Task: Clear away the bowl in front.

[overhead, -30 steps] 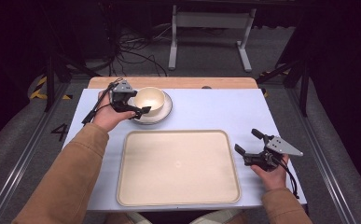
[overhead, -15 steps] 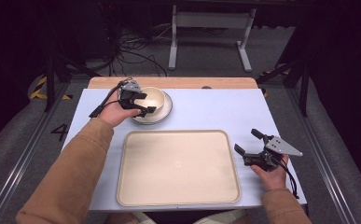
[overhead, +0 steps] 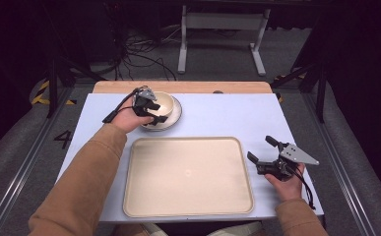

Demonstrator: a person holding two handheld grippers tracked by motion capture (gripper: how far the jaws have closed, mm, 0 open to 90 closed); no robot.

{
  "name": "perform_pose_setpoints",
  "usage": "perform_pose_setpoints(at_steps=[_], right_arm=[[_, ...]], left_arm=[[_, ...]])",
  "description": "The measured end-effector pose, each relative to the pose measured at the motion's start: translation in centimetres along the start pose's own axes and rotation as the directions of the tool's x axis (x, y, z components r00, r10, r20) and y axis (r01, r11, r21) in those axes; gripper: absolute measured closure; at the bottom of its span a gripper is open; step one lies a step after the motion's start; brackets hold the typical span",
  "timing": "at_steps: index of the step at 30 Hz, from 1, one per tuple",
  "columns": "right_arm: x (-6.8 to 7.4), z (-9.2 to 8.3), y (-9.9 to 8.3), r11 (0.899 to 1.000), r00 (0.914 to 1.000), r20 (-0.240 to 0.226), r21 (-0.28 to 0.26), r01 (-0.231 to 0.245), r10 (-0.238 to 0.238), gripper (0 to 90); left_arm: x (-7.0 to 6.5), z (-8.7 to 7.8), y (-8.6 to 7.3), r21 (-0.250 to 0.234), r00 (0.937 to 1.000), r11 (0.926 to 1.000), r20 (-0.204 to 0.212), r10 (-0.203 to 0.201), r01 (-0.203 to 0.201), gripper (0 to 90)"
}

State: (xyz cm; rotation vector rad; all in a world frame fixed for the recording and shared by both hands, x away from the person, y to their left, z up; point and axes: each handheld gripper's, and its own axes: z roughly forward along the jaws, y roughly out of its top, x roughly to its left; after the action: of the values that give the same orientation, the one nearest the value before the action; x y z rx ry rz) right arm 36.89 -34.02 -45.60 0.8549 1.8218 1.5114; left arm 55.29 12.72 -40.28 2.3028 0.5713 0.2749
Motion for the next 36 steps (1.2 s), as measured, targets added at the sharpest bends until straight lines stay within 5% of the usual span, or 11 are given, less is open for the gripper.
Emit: perform_pose_setpoints(at_steps=[17, 29, 36], right_arm=[[0.0, 0.0, 0.0, 1.0, 1.0, -0.002, -0.001, 0.001, -0.001, 6.3], [0.0, 0.0, 0.0, 1.0, 1.0, -0.005, -0.001, 0.003, -0.003, 7.6], [0.0, 0.0, 0.0, 1.0, 1.0, -0.006, -0.003, 0.0, 0.0, 8.3]], left_arm=[[0.2, 1.4, -0.5, 0.125, 0.9995, 0.9918, -0.017, 0.025, -0.023, 45.9], [-0.3, 1.5, -0.2, 0.141, 0.9998, 0.9899, 0.017, 0.013, -0.015, 72.9], [-0.5, 1.6, -0.1, 0.153, 0.9983, 0.9866, 0.023, 0.053, -0.056, 79.5]])
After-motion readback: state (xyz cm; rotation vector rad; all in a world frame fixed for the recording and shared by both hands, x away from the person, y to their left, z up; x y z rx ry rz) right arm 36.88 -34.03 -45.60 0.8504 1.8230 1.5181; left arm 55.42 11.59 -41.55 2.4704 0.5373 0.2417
